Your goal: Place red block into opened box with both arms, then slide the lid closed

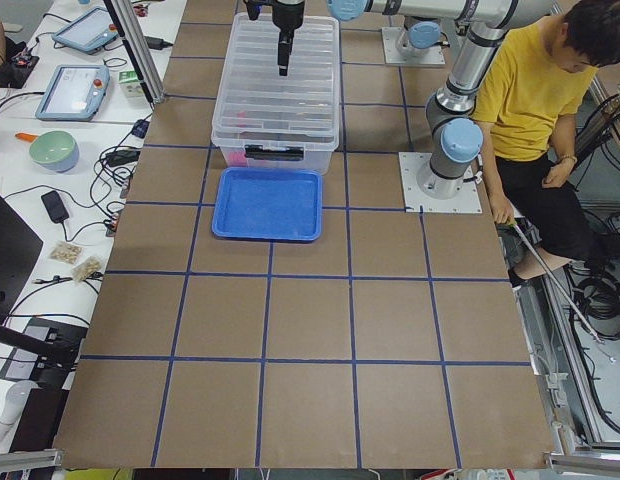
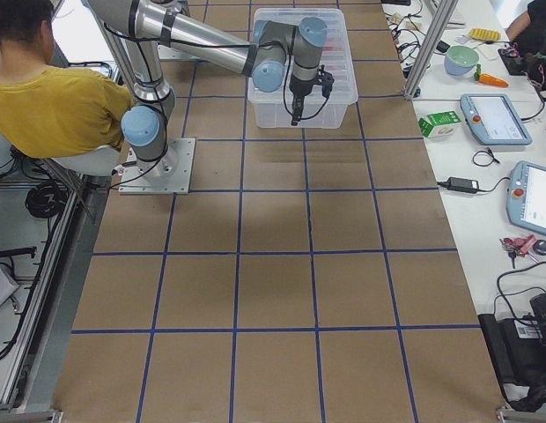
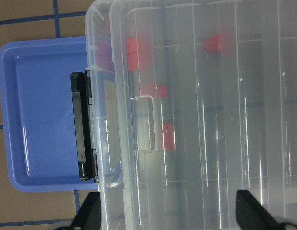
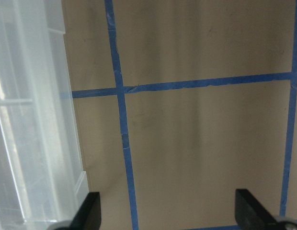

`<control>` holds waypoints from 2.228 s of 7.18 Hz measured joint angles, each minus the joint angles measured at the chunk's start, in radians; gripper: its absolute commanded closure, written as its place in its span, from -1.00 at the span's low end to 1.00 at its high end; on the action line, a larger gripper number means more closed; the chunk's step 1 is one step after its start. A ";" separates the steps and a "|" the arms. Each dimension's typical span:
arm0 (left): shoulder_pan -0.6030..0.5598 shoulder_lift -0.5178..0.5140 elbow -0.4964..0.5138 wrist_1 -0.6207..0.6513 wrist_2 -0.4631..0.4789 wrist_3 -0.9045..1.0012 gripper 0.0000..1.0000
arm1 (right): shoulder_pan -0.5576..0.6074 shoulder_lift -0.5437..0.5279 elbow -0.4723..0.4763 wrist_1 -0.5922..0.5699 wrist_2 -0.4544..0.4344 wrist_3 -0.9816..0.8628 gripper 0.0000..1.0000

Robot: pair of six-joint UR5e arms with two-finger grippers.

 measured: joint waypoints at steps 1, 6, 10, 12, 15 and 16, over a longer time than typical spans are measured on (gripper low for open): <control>0.001 0.000 0.001 0.000 -0.001 0.000 -1.00 | 0.008 0.001 0.000 0.000 0.000 0.000 -1.00; 0.003 -0.001 0.001 0.002 -0.004 0.000 -1.00 | 0.021 0.001 -0.001 0.000 0.000 -0.001 -1.00; 0.003 -0.001 0.001 0.002 -0.004 0.000 -1.00 | 0.017 -0.031 -0.143 0.087 -0.006 -0.004 -1.00; 0.002 -0.001 0.001 0.001 -0.003 0.000 -1.00 | 0.019 -0.072 -0.244 0.234 -0.006 0.001 -1.00; 0.002 -0.001 0.001 0.001 -0.004 0.000 -1.00 | 0.077 -0.072 -0.268 0.308 -0.006 0.094 -1.00; 0.002 -0.001 0.000 0.002 -0.003 0.000 -1.00 | 0.094 -0.074 -0.266 0.312 -0.007 0.106 -1.00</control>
